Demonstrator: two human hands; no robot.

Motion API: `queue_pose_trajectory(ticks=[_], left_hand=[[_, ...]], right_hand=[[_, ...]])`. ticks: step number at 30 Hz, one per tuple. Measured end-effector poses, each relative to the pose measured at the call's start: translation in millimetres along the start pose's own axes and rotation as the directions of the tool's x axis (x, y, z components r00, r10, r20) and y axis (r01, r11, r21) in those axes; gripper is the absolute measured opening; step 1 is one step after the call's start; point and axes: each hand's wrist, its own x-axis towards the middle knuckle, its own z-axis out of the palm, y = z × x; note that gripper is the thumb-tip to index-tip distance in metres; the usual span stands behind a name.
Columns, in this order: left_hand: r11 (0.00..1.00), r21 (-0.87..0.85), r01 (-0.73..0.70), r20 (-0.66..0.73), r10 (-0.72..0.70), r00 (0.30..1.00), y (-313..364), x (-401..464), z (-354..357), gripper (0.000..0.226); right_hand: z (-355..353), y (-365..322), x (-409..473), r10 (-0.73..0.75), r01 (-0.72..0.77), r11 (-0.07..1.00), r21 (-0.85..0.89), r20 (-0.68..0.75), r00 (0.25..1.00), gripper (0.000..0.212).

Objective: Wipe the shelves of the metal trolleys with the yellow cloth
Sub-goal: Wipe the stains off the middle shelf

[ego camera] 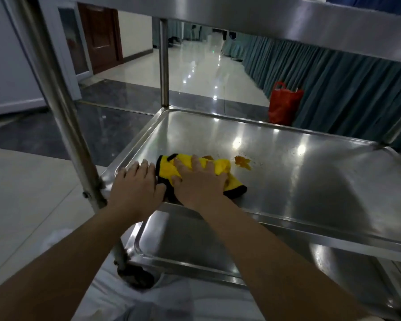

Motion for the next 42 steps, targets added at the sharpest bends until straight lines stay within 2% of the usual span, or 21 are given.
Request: queue_pose_trajectory(ticks=[2, 5, 7, 10, 16, 21, 24, 27, 29, 34, 38, 42], left_hand=[[0.997, 0.005, -0.075, 0.016, 0.074, 0.997, -13.5, 5.2, 0.3, 0.068], [0.983, 0.063, -0.171, 0.023, 0.169, 0.985, -36.2, 5.3, -5.1, 0.080], [0.984, 0.074, -0.161, 0.018, 0.160, 0.987, -36.6, -0.4, -5.6, 0.088], [0.997, 0.004, -0.080, 0.006, 0.080, 0.997, -28.0, -5.0, -2.0, 0.082], [0.991, -0.030, 0.129, 0.003, -0.128, 0.992, -15.3, -15.0, -4.9, 0.081], [0.976, -0.116, 0.182, -0.019, -0.185, 0.983, -13.7, -12.2, -1.7, 0.082], [0.962, -0.214, 0.168, -0.048, -0.182, 0.982, -16.6, -11.9, 0.9, 0.075], [0.960, -0.265, 0.095, -0.071, -0.118, 0.990, -18.8, -11.4, 1.5, 0.075], [0.974, -0.217, 0.061, -0.047, -0.073, 0.996, -20.6, -10.6, 2.4, 0.070], [0.994, -0.096, 0.046, 0.047, -0.041, 0.998, -21.5, -9.6, -1.5, 0.061], [1.000, -0.002, 0.007, 0.116, -0.007, 0.993, -20.5, -9.1, -7.5, 0.059], [1.000, -0.015, -0.002, 0.146, 0.004, 0.989, -10.3, -7.6, -17.9, 0.048]], right_hand=[[-4.9, 12.0, -3.9, -0.053, 0.054, 0.998, -0.026, 0.029, 0.998, 0.056], [-9.9, 52.0, -27.7, -0.089, 0.091, 0.995, -0.038, 0.047, 0.995, 0.056], [-7.8, 76.1, -45.2, -0.070, 0.071, 0.996, -0.045, 0.018, 0.997, 0.054], [-2.0, 86.4, -52.8, -0.075, 0.075, 0.997, -0.037, -0.017, 0.997, 0.050], [-3.8, 18.8, 0.7, -0.087, 0.081, 0.994, 0.075, 0.071, 0.994, 0.047], [-12.3, -63.9, 61.2, -0.070, 0.051, 0.993, 0.103, 0.189, 0.980, 0.055], [-13.5, -71.5, 67.1, -0.075, 0.060, 0.995, 0.078, 0.218, 0.973, 0.056], [-10.3, -43.0, 51.2, -0.092, 0.074, 0.988, 0.135, 0.135, 0.986, 0.051], [-6.9, -13.6, 39.8, -0.066, 0.055, 0.992, 0.115, 0.095, 0.993, 0.049], [-1.8, 89.6, 10.7, 0.077, -0.079, 0.994, 0.076, 0.030, 0.997, 0.048], [-4.3, 180.3, -17.3, 0.179, -0.181, 0.981, 0.073, 0.032, 0.983, 0.051], [-7.9, 237.0, -36.2, 0.291, -0.291, 0.957, 0.013, 0.001, 0.957, 0.053]])
